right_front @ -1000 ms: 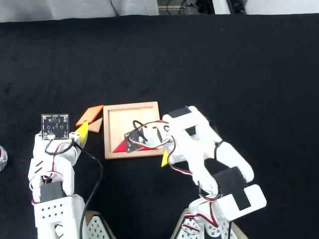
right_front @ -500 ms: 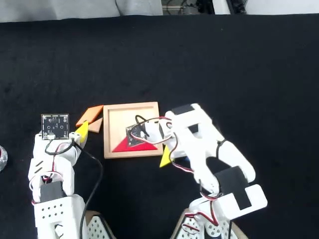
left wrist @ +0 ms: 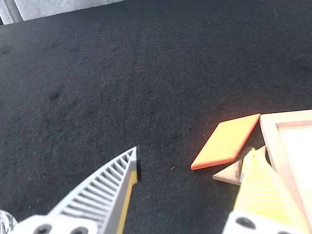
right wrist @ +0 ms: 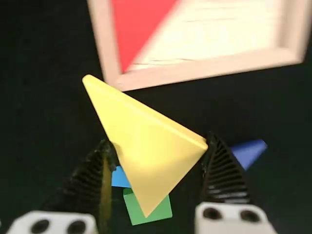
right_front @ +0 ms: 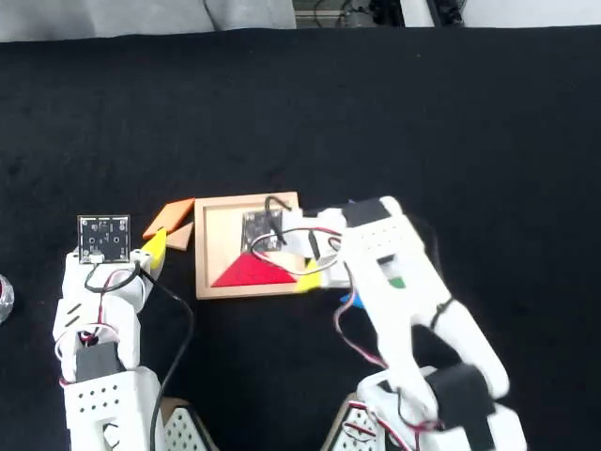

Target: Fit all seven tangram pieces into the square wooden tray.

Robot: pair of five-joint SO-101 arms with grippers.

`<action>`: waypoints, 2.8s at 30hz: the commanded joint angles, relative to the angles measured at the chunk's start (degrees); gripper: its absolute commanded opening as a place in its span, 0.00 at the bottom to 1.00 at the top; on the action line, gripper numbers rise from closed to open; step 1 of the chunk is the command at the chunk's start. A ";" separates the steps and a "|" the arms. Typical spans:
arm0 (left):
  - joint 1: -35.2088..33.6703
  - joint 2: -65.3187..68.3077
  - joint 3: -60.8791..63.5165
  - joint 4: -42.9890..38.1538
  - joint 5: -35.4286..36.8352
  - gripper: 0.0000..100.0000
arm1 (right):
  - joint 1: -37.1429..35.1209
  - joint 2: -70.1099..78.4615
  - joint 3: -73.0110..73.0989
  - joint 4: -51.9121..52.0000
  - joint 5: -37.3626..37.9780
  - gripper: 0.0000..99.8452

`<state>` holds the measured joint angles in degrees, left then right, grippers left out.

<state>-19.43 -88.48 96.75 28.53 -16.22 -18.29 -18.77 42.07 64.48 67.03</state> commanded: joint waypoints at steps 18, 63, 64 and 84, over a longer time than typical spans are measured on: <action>-0.40 -0.70 1.10 0.26 0.44 0.33 | -11.60 1.10 -14.81 -7.74 -55.74 0.14; 9.98 -0.70 -23.34 36.40 -41.93 0.33 | -0.18 -6.29 6.46 -24.97 -60.75 0.14; 10.68 -0.70 -24.84 38.33 -42.11 0.33 | 0.18 -6.29 6.37 -24.97 -60.75 0.14; 14.81 44.84 -47.25 46.24 -35.69 0.35 | 0.35 -6.29 6.46 -25.05 -60.22 0.14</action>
<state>-2.99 -52.88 55.08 75.47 -52.97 -18.73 -22.90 48.75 40.48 6.02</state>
